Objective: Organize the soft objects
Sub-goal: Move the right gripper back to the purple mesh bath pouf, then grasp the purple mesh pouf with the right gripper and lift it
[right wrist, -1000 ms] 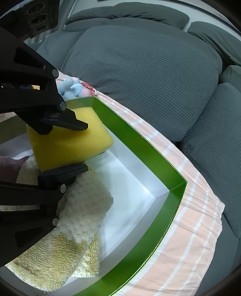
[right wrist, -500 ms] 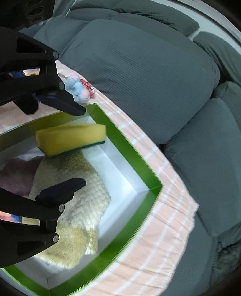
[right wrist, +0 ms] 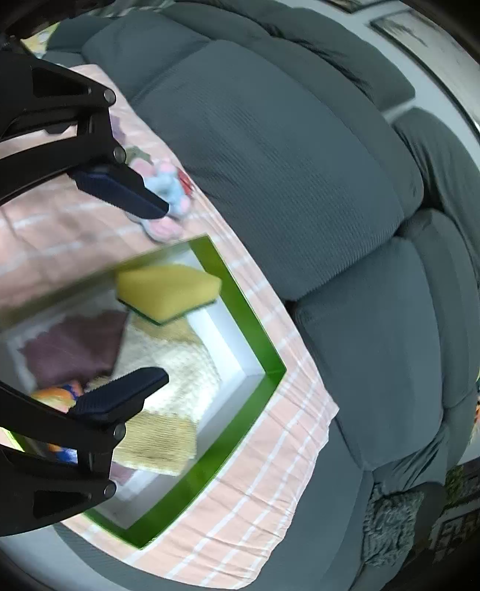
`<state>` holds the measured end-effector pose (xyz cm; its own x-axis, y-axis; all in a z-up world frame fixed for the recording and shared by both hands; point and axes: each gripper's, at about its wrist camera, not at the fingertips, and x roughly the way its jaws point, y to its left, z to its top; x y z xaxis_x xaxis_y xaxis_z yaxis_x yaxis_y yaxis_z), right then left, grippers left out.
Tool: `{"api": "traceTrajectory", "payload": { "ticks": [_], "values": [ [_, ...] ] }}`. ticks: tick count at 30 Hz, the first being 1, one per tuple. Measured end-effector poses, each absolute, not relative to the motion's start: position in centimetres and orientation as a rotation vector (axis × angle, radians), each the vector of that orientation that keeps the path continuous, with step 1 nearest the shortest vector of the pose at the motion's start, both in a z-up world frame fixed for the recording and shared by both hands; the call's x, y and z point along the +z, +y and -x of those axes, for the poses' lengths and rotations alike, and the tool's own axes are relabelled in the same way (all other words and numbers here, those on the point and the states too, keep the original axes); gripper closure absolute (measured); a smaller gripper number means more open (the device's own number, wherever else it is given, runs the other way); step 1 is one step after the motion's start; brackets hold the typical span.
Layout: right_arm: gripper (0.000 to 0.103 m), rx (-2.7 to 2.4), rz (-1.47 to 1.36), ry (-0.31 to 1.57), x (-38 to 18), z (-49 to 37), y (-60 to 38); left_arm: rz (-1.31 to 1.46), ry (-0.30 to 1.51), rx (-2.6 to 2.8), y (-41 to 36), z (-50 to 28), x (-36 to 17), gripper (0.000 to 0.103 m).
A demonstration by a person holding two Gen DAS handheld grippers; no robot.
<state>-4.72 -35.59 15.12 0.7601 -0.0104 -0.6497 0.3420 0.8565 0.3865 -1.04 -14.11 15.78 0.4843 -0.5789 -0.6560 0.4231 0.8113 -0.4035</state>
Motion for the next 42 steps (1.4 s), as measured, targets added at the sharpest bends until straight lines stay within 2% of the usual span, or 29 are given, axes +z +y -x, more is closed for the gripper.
{"api": "traceTrajectory", "payload": {
  "ticks": [13,22,26,32,40,42],
  "values": [
    [0.014,-0.116,-0.323,0.709,17.3,4.7,-27.5,0.42,0.852,-0.391,1.5,3.7,11.6,0.022],
    [0.014,0.101,-0.24,0.767,17.0,1.1,-17.3,0.497,0.786,-0.247,7.6,4.8,7.9,0.022],
    [0.014,0.23,-0.185,0.87,15.2,-2.6,-11.5,0.56,0.801,-0.218,8.7,4.4,5.9,0.022],
    [0.014,0.302,0.067,1.022,11.2,-9.5,-3.0,0.526,0.812,-0.145,8.8,3.9,5.4,0.022],
    [0.014,0.321,0.128,1.246,4.2,-15.7,2.1,0.583,0.845,-0.11,9.8,3.1,4.6,0.022],
    [0.017,0.307,0.18,1.232,3.0,-15.9,2.7,0.574,0.861,-0.106,9.6,3.1,4.4,0.022]
  ]
}}
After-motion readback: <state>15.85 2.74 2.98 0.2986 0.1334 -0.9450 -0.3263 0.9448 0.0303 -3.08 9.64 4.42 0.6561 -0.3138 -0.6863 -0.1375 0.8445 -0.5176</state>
